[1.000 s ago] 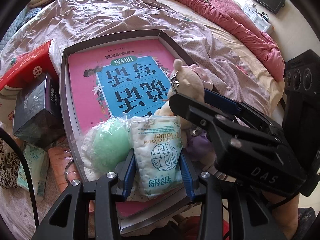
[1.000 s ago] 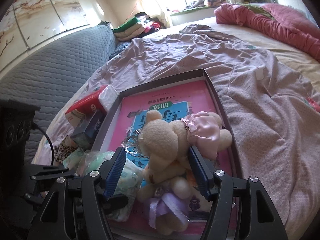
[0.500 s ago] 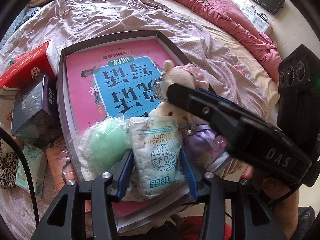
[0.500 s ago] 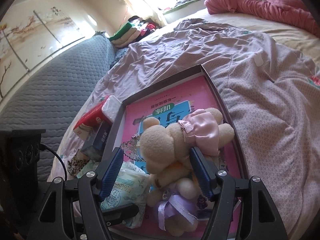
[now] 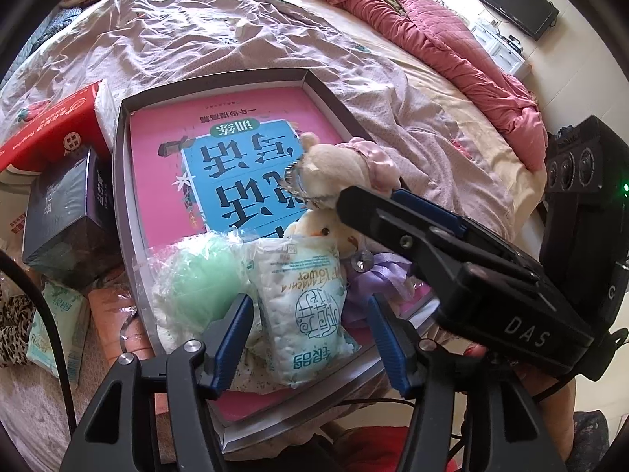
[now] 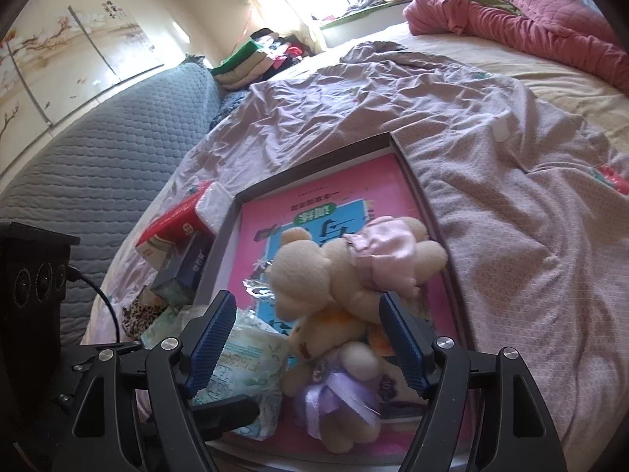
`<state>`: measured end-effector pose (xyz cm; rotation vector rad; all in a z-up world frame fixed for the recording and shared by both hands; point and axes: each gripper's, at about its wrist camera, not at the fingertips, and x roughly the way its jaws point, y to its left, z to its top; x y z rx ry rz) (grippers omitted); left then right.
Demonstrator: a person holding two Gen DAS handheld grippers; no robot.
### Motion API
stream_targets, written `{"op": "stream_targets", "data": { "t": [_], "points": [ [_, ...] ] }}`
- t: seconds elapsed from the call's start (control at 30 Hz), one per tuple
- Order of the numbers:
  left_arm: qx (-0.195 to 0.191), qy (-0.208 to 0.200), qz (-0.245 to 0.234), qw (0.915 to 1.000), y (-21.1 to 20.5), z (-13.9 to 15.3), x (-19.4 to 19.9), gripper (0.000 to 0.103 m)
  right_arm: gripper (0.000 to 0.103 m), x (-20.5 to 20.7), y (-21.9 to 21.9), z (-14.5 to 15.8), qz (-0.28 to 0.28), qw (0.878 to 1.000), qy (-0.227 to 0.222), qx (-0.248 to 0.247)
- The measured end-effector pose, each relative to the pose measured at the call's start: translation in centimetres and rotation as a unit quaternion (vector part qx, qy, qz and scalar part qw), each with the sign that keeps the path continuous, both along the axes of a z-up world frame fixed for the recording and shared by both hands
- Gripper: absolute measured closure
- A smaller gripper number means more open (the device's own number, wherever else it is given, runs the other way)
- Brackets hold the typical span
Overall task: Organize soft objects
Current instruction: 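Open the left tool to release the white bag on the tray and withdraw both tools, then withdraw both open tools and move them toward the items beside the tray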
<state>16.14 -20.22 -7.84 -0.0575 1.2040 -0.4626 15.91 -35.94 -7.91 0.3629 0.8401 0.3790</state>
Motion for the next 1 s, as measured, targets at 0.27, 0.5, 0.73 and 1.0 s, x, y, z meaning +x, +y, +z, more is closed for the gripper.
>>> {"op": "stream_targets", "data": {
  "t": [0.27, 0.5, 0.73, 1.0],
  "points": [
    [-0.003, -0.002, 0.000, 1.0000, 0.2, 0.3, -0.4, 0.039, 0.026, -0.8, -1.3, 0.7, -0.022, 1.000, -0.005, -0.002],
    [-0.005, -0.009, 0.004, 0.9999, 0.6, 0.9, -0.7, 0.035, 0.025, -1.5, -1.3, 2.0, -0.037, 0.999, -0.016, -0.027],
    [-0.007, -0.019, 0.011, 0.9997, 1.0, 1.8, -1.0, 0.032, 0.023, -2.4, -1.9, 3.7, -0.059, 0.997, -0.034, -0.031],
    [-0.007, -0.036, 0.019, 0.9992, 1.9, 3.2, -1.7, 0.030, 0.022, -3.2, -1.8, 4.6, -0.063, 0.996, -0.038, -0.042]
  ]
}}
